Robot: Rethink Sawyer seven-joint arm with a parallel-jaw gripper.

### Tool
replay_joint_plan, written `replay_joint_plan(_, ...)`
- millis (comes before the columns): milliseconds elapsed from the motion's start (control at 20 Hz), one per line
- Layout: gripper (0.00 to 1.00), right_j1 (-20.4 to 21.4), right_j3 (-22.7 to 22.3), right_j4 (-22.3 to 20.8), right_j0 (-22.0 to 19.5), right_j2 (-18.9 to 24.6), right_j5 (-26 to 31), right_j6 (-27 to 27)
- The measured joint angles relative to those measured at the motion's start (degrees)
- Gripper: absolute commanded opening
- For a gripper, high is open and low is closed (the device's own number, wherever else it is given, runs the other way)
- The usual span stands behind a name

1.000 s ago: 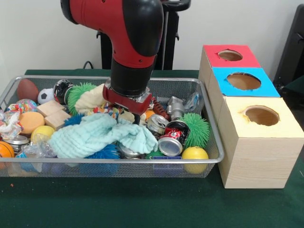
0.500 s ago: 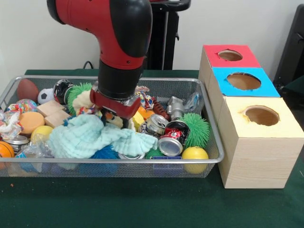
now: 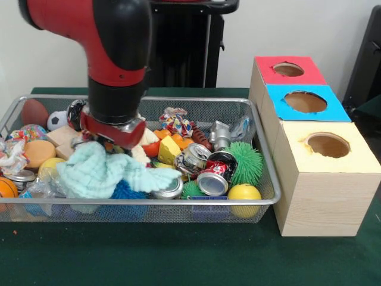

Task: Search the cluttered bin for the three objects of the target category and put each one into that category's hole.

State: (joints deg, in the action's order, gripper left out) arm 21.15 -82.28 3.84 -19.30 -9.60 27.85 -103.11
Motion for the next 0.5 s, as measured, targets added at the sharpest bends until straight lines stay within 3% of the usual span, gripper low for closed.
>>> replay_joint_plan(250, 1.00, -0.05, 2.25, -3.35, -4.18, 2.41, 2.99, 0.00)
replay_joint_plan(500, 1.00, -0.16, 3.22, -5.36, -4.94, 3.53, 4.08, 0.00)
